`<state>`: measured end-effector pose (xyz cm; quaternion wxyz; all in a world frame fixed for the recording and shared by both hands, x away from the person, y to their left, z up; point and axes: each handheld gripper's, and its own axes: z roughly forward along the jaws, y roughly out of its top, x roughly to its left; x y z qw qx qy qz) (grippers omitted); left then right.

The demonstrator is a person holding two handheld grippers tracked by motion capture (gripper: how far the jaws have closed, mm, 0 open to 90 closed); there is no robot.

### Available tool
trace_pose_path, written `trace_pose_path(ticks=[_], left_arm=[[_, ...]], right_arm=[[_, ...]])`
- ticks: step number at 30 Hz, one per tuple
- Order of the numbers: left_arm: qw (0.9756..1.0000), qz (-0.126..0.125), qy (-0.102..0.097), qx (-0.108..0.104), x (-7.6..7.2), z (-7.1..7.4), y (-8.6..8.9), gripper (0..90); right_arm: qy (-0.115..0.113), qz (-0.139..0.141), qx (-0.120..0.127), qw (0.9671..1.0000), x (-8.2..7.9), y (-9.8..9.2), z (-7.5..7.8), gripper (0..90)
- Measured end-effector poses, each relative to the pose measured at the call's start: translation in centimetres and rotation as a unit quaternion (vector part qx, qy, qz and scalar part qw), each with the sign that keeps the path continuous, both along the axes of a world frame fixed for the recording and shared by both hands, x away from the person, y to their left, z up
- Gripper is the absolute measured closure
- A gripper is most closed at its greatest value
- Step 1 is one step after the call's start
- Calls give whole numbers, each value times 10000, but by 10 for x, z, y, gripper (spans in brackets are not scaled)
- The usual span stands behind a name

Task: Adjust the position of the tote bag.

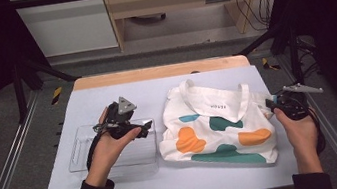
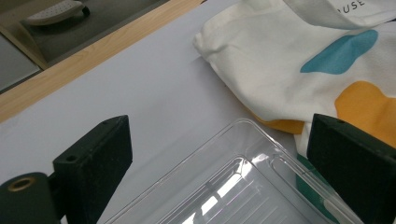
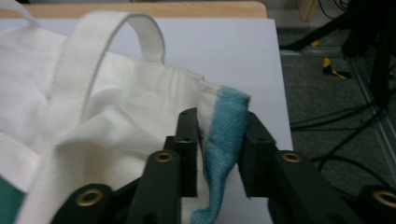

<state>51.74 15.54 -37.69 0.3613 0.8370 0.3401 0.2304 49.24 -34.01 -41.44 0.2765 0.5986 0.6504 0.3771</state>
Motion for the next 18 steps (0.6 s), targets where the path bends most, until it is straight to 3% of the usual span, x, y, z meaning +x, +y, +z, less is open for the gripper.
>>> trace_pose_path(ticks=[2, 7, 10, 12, 13, 18], left_arm=[[10000, 0, -31, 5, -1, 2, -1, 67], [9999, -84, -104, -5, -3, 8, -7, 68], [9996, -195, -202, 68, 0, 17, -17, 76], [9995, -202, -233, 55, 1, 20, -22, 76], [9994, -216, -259, 26, 2, 22, -26, 83], [9983, -451, -329, 139, 11, 28, -58, 94]], right_arm=[[-47, 63, -72, 9999, -4, 3, 1, 752], [-497, 537, -334, 9968, -31, 35, 13, 765], [-740, 863, -409, 9927, -49, 52, 18, 767], [-792, 931, -447, 9915, -53, 56, 18, 768], [-896, 1143, -504, 9881, -66, 67, 19, 769], [-972, 1492, -567, 9824, -86, 80, 17, 770]])
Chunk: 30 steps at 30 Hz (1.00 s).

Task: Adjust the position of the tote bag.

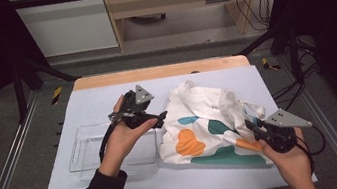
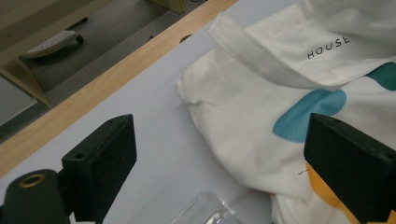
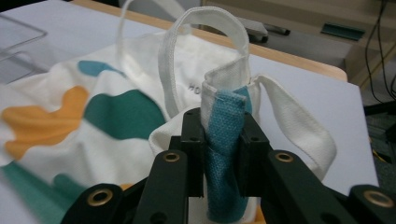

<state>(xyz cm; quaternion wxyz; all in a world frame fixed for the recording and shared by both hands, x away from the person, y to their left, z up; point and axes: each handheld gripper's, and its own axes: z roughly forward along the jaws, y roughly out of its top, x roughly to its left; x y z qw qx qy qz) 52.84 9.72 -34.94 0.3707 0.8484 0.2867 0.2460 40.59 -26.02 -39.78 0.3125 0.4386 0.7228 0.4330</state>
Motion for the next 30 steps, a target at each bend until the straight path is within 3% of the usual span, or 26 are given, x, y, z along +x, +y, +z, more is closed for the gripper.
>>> trace_pose_path(ticks=[1, 4, 7, 9, 10, 11, 12, 20, 22, 23, 24, 25, 26, 27, 30], left_arm=[[10000, -54, -8, 80, 6, 1, -14, 102], [9999, -86, 1, 100, 13, 3, -28, 119], [9995, -179, -80, 237, 25, 8, -53, 153], [9994, -186, -97, 266, 28, 8, -60, 161], [9991, -240, -111, 335, 33, 8, -73, 181], [9991, -240, -111, 335, 33, 8, -73, 194], [9988, -270, -176, 366, 38, 8, -86, 199], [9971, -302, -230, 662, 53, 7, -117, 274], [9967, -249, -183, 744, 56, 5, -120, 413], [9963, -291, -174, 792, 56, 4, -120, 413], [9955, -248, -200, 889, 56, 4, -120, 488], [9947, -198, -272, 966, 55, 4, -119, 630], [9946, -197, -244, 988, 54, 5, -116, 630], [9958, -181, -213, 867, 52, 5, -110, 762], [9967, -203, -183, 771, 45, 6, -100, 838]], right_arm=[[6, 207, -33, 9998, -8, 3, -3, 770], [10, 410, -94, 9991, -17, 5, -8, 769], [42, 521, -110, 9986, -23, 6, -12, 770], [45, 555, -145, 9983, -26, 5, -14, 770], [71, 625, -106, 9980, -29, 3, -16, 771], [73, 654, -69, 9978, -30, 2, -17, 771], [94, 681, -73, 9976, -31, 1, -18, 772], [199, 946, -213, 9951, -38, 2, -23, 775], [246, 1022, -232, 9942, -41, 1, -25, 776], [246, 1022, -232, 9942, -41, 1, -25, 776], [271, 1019, -213, 9942, -43, 0, -26, 777], [282, 1042, -191, 9940, -44, -3, -27, 777], [282, 1042, -191, 9940, -44, -3, -27, 777], [310, 1049, -168, 9939, -44, -4, -27, 777], [302, 1032, -162, 9941, -45, -5, -27, 776]])
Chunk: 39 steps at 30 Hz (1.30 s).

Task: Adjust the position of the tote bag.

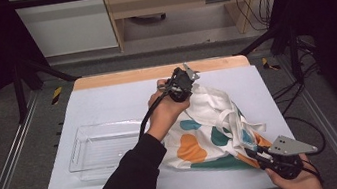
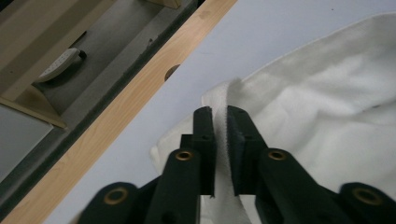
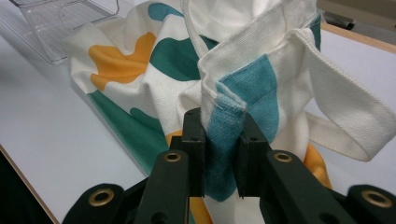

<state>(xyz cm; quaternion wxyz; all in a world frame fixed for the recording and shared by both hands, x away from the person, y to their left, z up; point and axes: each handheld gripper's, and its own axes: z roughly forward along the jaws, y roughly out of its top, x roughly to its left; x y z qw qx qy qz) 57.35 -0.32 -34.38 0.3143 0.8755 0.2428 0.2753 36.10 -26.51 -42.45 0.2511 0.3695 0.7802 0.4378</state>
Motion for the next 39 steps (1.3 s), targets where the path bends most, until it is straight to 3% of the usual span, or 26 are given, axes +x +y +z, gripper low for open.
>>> trace_pose_path(ticks=[3, 5, 7, 9, 12, 13, 16, 21, 24, 33, 35, 39], left_arm=[[9998, -106, 174, -52, -12, -5, 13, 892], [9996, -153, 192, -143, -26, -8, 26, 895], [9995, -185, 194, -192, -31, -8, 31, 895], [9981, -234, 268, -512, -46, -12, 46, 896], [9974, -286, 265, -600, -56, -15, 53, 897], [9965, -367, 273, -701, -70, -21, 62, 897], [9956, -435, 303, -778, -84, -30, 72, 897], [9943, -496, 341, -882, -97, -38, 83, 897], [9936, -572, 403, -882, -112, -47, 90, 897], [9935, -625, 416, -861, -133, -55, 102, 897], [9930, -623, 460, -896, -136, -58, 105, 897], [9927, -679, 518, -851, -145, -65, 105, 896]], right_arm=[[15, 7, -27, 10000, 0, 0, 0, 775], [24, -17, -24, 10000, -1, 0, 0, 773], [23, -60, -12, 10000, -1, -1, 1, 772], [33, -83, -1, 10000, -2, -2, 1, 764], [48, -99, 46, 9999, -2, -4, 2, 743], [41, -120, 53, 9999, -2, -5, 2, 729], [27, -190, 133, 9997, -2, -7, 4, 628], [-86, -342, 127, 9993, 0, -8, 13, 385], [-142, -357, 138, 9992, 0, -9, 24, 332], [-298, -100, 213, 9993, 9, -3, 62, 345], [-368, -57, 241, 9990, 20, 1, 75, 354], [-299, -118, 235, 9992, 39, 5, 84, 383]])
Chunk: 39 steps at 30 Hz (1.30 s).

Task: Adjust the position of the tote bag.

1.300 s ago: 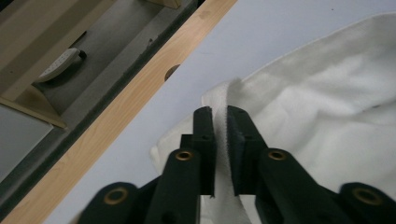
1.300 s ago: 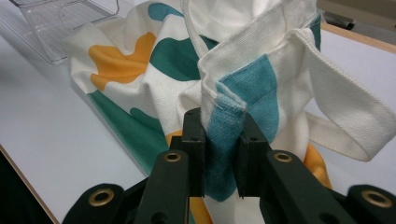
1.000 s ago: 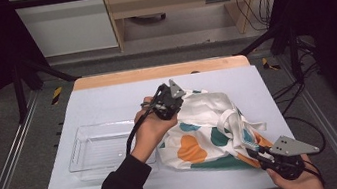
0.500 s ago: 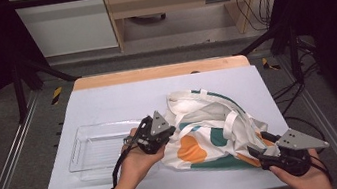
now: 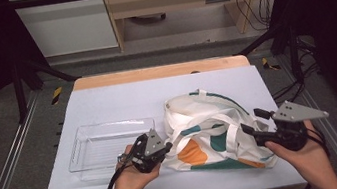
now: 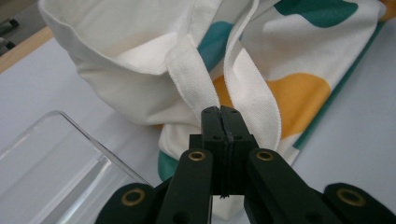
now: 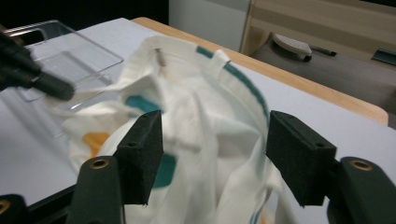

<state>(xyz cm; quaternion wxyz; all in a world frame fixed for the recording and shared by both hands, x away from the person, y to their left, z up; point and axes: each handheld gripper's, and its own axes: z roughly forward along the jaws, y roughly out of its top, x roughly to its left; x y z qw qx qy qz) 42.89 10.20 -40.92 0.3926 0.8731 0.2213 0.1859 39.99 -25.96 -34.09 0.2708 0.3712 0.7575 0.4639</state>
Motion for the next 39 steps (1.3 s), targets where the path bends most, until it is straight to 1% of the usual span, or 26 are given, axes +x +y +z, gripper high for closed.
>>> trace_pose_path(ticks=[1, 2, 6, 7, 8, 10, 12, 13, 14, 15, 16, 18, 19, 21, 22, 23, 24, 27, 28, 29, 31, 33, 35, 37, 38, 39], left_arm=[[10000, -5, -6, 0, -2, -1, 0, 896], [10000, -3, 3, -12, -3, -1, 0, 897], [10000, -16, -26, -38, -9, 1, 5, 897], [10000, -10, -9, -72, -10, 1, 7, 897], [10000, -14, -23, -65, -11, 1, 8, 897], [10000, -28, -19, -74, -13, 0, 8, 897], [10000, -61, 2, -51, -14, -2, 8, 897], [10000, -62, 0, -49, -15, -2, 8, 897], [10000, -72, 5, -42, -15, -3, 8, 897], [10000, -66, -7, -44, -16, -3, 8, 897], [10000, -68, -5, -53, -16, -2, 8, 896], [10000, -46, -5, -74, -16, -2, 8, 896], [9999, -24, -18, -104, -15, -1, 8, 895], [9999, -2, -42, -116, -14, 1, 9, 892], [9997, 59, -83, -203, -13, 3, 9, 879], [9997, 59, -83, -203, -13, 3, 9, 847], [9997, 76, -94, -233, -13, 5, 9, 847], [9988, 212, -227, -370, -13, 10, 7, 709], [9986, 239, -287, -374, -12, 12, 5, 606], [9982, 262, -338, -410, -12, 14, 4, 591], [9977, 217, -407, -490, -11, 19, 0, 576], [9972, 150, -467, -570, -9, 23, -5, 530], [9972, 59, -482, -563, -8, 25, -13, 491], [9973, -44, -487, -552, -4, 26, -23, 480], [9971, -115, -491, -563, -1, 26, -33, 465], [9971, -115, -491, -563, -1, 26, -33, 447]], right_arm=[[74, 17, -38, 10000, 8, 2, 1, 387], [107, 8, -158, 9998, 19, 5, 2, 399], [304, -251, -517, 9979, 57, 9, -2, 437], [548, -220, -550, 9967, 72, 9, -5, 447], [548, -220, -550, 9967, 72, 9, -5, 447], [708, -221, -662, 9950, 86, 8, -10, 465], [965, -159, -640, 9932, 95, 8, -14, 498], [1142, -156, -668, 9911, 100, 8, -17, 565], [1142, -156, -668, 9911, 100, 8, -17, 565], [1217, -160, -688, 9900, 101, 8, -18, 620], [1263, -168, -666, 9896, 101, 8, -19, 720], [1318, -128, -655, 9890, 100, 8, -19, 835], [1239, -78, -555, 9907, 95, 10, -17, 876], [1200, -54, -494, 9915, 90, 12, -16, 881], [1193, -30, -490, 9916, 87, 14, -16, 882], [1193, -30, -490, 9916, 87, 14, -16, 882], [1151, 15, -530, 9919, 85, 15, -14, 882], [1084, 91, -472, 9929, 78, 18, -7, 883], [1023, 132, -508, 9934, 74, 20, -2, 883], [1021, 151, -504, 9934, 73, 21, 0, 883], [997, 181, -491, 9936, 71, 22, 1, 882], [954, 244, -482, 9940, 67, 25, 6, 882], [935, 255, -494, 9941, 66, 27, 8, 882], [934, 288, -482, 9940, 65, 28, 8, 882], [936, 301, -485, 9940, 64, 29, 9, 882], [936, 301, -485, 9940, 64, 29, 9, 882]])
